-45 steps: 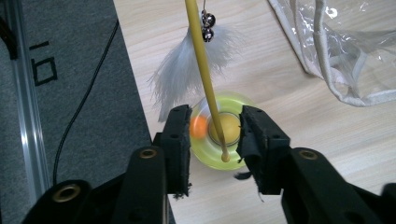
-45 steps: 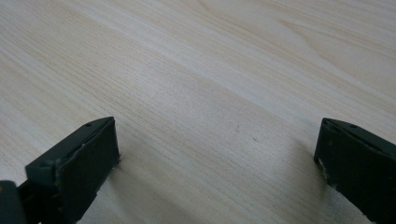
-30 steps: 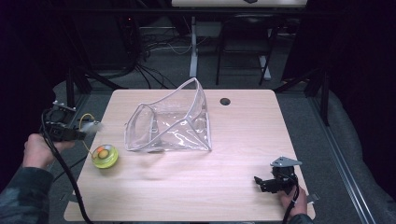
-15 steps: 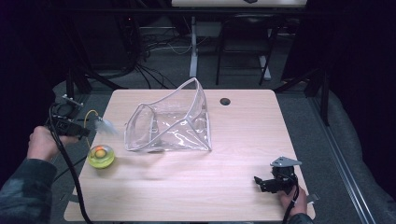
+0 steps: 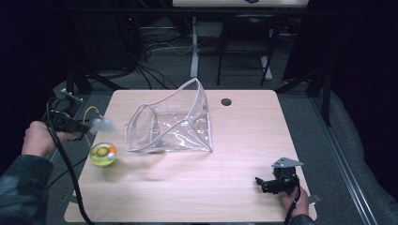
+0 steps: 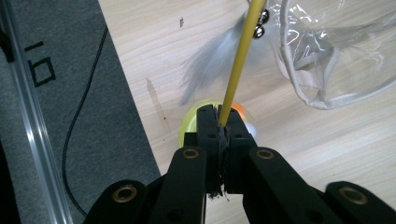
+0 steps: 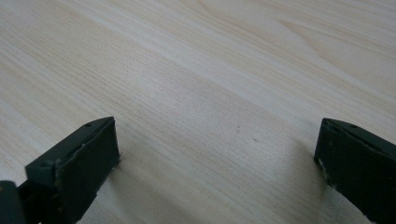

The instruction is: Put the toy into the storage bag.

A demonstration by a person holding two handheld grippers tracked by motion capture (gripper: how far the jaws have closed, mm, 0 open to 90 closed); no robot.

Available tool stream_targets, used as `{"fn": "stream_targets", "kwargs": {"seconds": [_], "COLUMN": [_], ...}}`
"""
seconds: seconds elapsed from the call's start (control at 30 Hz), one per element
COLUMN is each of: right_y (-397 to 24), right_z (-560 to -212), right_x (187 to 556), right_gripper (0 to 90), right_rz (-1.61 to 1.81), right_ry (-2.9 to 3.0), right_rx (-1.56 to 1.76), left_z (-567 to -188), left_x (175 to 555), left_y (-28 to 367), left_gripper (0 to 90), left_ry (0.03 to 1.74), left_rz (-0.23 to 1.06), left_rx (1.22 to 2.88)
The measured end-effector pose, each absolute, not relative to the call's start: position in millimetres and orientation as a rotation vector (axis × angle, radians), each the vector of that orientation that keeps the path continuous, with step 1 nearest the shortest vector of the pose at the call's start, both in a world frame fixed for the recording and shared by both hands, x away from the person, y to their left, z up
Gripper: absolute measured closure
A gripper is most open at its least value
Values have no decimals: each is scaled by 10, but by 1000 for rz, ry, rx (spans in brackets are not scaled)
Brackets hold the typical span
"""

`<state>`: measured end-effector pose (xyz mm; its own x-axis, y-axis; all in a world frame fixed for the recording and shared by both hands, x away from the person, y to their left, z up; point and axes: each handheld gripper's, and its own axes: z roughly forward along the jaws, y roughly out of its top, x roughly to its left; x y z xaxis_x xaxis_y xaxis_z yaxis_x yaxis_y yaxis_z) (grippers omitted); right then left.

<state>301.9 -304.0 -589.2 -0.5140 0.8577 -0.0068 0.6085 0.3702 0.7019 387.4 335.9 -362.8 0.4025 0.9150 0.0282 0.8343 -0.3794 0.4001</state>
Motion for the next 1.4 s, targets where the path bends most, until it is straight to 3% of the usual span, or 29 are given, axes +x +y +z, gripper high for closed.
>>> {"fn": "stream_targets", "kwargs": {"seconds": [1.4], "right_y": [-3032], "right_z": [-5900], "right_x": [3015], "right_gripper": [0], "right_rz": [938], "right_ry": [2258], "right_rx": [1281], "left_z": [-2994], "left_x": [3933], "left_y": [3175], "left_gripper": [883], "left_ry": [1447], "left_rz": [410], "left_rx": [2375]}}
